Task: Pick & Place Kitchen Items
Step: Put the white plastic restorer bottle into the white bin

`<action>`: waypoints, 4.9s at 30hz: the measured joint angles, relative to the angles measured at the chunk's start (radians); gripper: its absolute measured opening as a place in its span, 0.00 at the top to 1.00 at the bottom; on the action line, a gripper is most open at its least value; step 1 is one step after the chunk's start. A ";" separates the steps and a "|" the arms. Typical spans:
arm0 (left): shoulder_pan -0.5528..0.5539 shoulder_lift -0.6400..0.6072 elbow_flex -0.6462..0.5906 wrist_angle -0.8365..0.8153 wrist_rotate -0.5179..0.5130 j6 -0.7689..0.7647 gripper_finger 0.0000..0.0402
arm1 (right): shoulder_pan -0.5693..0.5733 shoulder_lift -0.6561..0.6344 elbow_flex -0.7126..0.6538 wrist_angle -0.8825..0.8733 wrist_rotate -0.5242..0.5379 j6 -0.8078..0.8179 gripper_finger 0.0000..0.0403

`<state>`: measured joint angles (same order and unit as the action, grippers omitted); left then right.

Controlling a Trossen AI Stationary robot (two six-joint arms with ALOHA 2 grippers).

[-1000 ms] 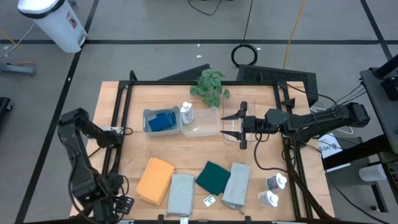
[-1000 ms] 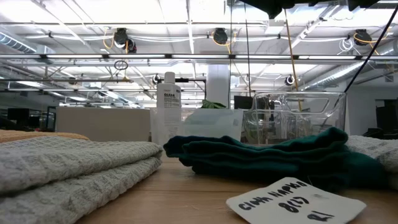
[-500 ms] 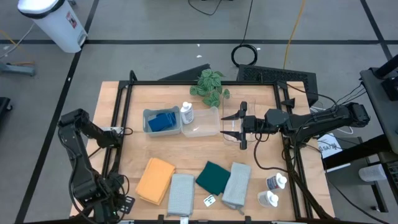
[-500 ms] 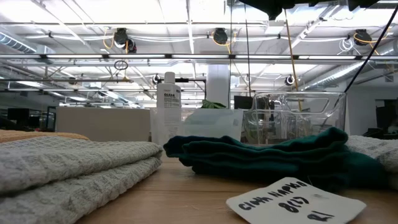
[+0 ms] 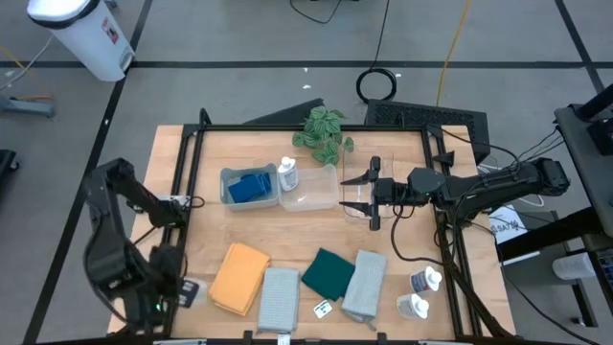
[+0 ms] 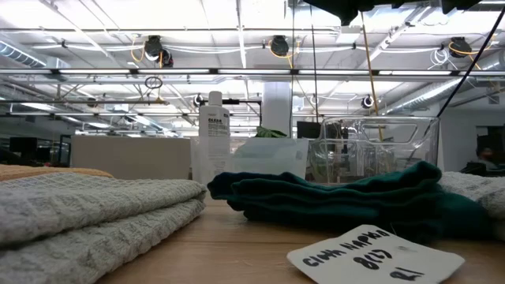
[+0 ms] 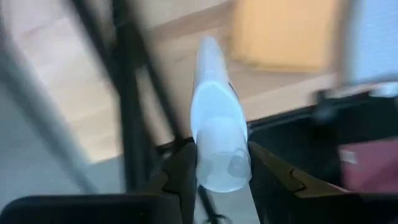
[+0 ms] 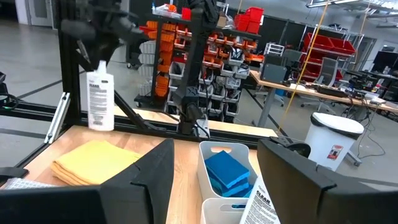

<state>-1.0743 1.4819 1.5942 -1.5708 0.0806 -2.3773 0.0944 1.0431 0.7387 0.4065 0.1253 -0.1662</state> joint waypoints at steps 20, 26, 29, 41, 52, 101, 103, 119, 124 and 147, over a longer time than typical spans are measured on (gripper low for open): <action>0.725 -0.056 0.002 0.060 -0.210 1.127 0.71 | 0.000 0.000 0.000 0.000 0.000 0.001 0.50; 0.927 -0.017 0.001 0.083 -0.107 1.413 0.71 | 0.000 0.000 0.000 0.000 0.002 -0.001 0.50; 0.987 0.028 0.001 0.081 -0.058 1.497 0.71 | 0.000 0.000 0.000 0.000 0.002 0.000 0.50; 1.043 0.231 0.006 0.028 0.000 1.721 0.71 | 0.000 0.000 0.000 -0.039 0.003 0.055 0.50; 1.041 0.216 -0.005 0.148 -0.041 1.861 0.42 | 0.000 0.001 0.000 -0.095 0.004 0.106 0.50; 0.514 -0.349 -1.421 1.756 -0.934 1.626 0.02 | 0.130 -0.019 0.000 -0.119 0.008 -0.031 0.50; 0.534 -0.349 -1.421 1.768 -0.928 1.695 0.02 | 0.130 -0.019 0.000 -0.119 0.008 -0.031 0.50; 0.659 -0.128 -1.421 2.207 -0.787 1.877 0.02 | 0.130 -0.019 0.000 -0.120 0.008 -0.030 0.50; 0.694 -0.059 -1.421 2.281 -0.748 1.951 0.02 | 0.130 -0.019 0.000 -0.120 0.008 -0.030 0.50; 0.694 0.006 -1.269 2.277 -0.578 2.087 0.59 | 0.130 0.011 0.000 -0.079 0.005 0.064 0.50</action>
<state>-0.3801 1.4876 0.3252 0.7059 -0.4973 -0.2901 0.2245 1.0545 0.7387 0.3275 0.1303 -0.1020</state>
